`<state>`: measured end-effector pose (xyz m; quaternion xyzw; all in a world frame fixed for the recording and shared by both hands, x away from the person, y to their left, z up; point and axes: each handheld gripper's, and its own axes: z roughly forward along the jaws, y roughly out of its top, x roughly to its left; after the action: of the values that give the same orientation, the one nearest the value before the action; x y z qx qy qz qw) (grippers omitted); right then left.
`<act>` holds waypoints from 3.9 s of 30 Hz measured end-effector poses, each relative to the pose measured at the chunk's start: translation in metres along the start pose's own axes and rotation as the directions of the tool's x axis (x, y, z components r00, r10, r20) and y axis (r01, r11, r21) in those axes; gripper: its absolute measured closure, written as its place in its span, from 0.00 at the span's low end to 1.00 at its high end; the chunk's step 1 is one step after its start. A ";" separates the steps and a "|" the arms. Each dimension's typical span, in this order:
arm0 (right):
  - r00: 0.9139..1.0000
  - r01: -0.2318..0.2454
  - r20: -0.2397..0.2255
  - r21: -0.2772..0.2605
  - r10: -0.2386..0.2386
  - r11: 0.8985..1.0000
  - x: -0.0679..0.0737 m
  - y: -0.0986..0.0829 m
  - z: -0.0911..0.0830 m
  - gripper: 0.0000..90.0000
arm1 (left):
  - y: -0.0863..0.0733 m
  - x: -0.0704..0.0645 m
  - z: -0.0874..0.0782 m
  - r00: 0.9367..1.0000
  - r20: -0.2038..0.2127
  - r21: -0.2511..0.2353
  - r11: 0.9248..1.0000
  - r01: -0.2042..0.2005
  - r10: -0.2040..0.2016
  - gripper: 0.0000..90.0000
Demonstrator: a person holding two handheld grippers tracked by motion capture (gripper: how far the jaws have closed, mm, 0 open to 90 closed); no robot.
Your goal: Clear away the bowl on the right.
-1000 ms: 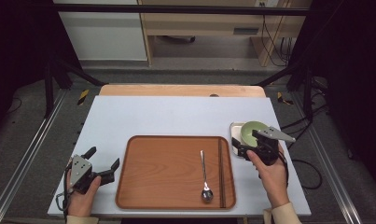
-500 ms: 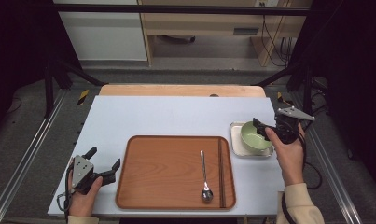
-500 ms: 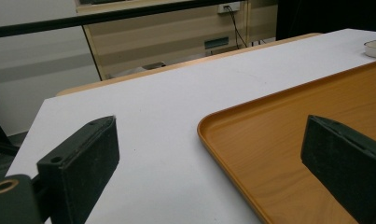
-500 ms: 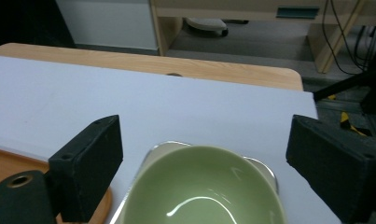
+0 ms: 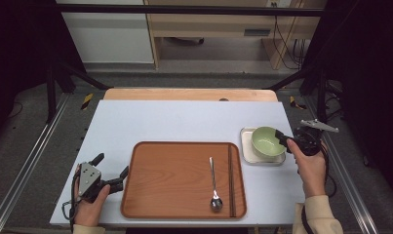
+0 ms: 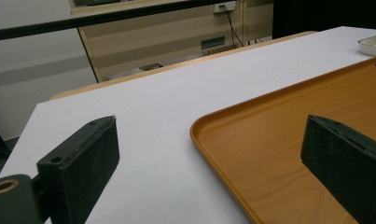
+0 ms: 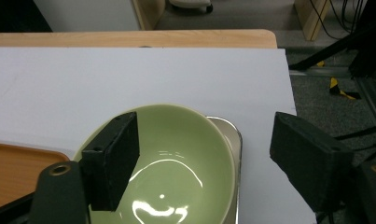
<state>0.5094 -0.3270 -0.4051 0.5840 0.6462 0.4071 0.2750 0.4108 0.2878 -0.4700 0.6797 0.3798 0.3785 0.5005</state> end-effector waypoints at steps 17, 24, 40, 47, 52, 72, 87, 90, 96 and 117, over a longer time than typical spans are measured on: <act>0.997 -0.075 0.012 0.074 0.074 0.994 -0.013 -0.001 0.022 0.47 | -0.002 -0.002 0.001 1.000 -0.011 0.016 1.000 -0.006 0.006 0.04; 0.997 -0.075 -0.001 0.106 0.075 0.992 -0.014 -0.006 0.025 0.56 | -0.001 -0.004 0.001 1.000 -0.006 0.015 1.000 -0.014 0.015 0.04; 0.994 -0.111 -0.003 0.206 0.114 0.972 -0.017 -0.016 0.035 0.73 | -0.001 -0.006 0.003 1.000 0.001 0.019 1.000 -0.019 0.019 0.04; 0.994 -0.103 -0.005 0.229 0.107 0.968 -0.020 -0.020 0.038 0.81 | -0.001 -0.006 0.003 1.000 0.004 0.020 1.000 -0.022 0.022 0.04; 0.991 -0.129 0.000 0.247 0.133 0.960 -0.019 -0.021 0.039 0.88 | -0.001 -0.006 0.003 1.000 0.002 0.021 1.000 -0.022 0.022 0.04; 0.987 -0.158 -0.006 0.206 0.163 0.966 -0.014 -0.019 0.034 0.91 | -0.001 -0.007 0.004 1.000 0.009 0.023 0.999 -0.026 0.025 0.04; 0.991 -0.117 -0.044 0.151 0.125 0.982 0.001 -0.007 0.023 0.92 | 0.000 -0.006 0.004 1.000 0.006 0.018 0.999 -0.027 0.026 0.05; 0.994 -0.084 -0.060 0.146 0.094 0.986 0.009 -0.004 0.021 0.92 | 0.000 -0.006 0.004 1.000 0.007 0.018 0.999 -0.028 0.028 0.04; 0.991 -0.060 -0.107 0.131 0.075 0.990 0.024 0.003 0.018 0.92 | 0.000 -0.006 0.003 1.000 0.007 0.017 0.999 -0.028 0.028 0.05; 0.948 0.119 -0.312 0.167 -0.062 0.979 0.119 -0.001 0.027 0.92 | 0.001 -0.006 0.003 0.999 0.005 0.017 0.999 -0.036 0.036 0.05</act>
<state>0.5114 -0.2049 -0.4053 0.5065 0.7420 0.4178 0.1352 0.4110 0.2815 -0.4703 0.6916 0.3694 0.3824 0.4889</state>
